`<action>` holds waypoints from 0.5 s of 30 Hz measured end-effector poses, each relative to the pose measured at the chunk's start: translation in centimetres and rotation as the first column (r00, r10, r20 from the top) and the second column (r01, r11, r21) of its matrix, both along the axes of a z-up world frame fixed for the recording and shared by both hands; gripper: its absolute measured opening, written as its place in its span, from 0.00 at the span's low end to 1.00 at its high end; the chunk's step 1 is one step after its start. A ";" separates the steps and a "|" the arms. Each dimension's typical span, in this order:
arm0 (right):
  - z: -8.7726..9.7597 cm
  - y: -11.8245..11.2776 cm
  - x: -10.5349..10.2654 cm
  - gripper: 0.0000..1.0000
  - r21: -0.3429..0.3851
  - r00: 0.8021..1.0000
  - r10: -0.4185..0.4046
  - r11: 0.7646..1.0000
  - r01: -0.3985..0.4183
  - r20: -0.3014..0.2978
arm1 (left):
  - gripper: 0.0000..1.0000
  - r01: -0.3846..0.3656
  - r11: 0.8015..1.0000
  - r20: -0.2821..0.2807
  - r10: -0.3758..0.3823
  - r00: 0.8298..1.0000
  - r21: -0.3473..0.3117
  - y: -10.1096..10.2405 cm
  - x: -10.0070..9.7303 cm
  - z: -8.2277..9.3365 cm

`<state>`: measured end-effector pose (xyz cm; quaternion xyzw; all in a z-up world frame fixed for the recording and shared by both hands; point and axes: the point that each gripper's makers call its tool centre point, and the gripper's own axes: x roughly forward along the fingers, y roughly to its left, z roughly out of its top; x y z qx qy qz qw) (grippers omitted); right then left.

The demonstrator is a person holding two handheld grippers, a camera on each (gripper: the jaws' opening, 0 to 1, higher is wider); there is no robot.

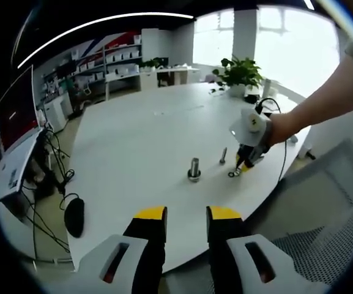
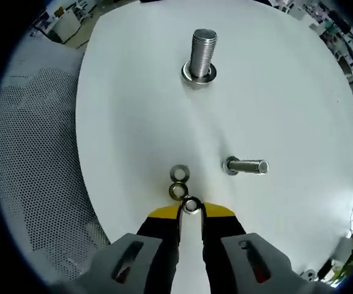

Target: Place the washer onto the threaded stud by aligning its center hole with the stud, sliding it down to the base, and recovering from edge contact or off-axis alignment until the washer reaches the visible bottom stop.

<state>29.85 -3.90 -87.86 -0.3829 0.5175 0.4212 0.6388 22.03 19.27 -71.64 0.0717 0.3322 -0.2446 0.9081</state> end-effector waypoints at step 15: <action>0.1 -0.2 0.0 0.14 0.044 1.000 -0.016 0.999 0.015 0.020 | 0.23 0.006 1.000 0.002 -0.006 1.000 0.006 0.0 0.1 0.0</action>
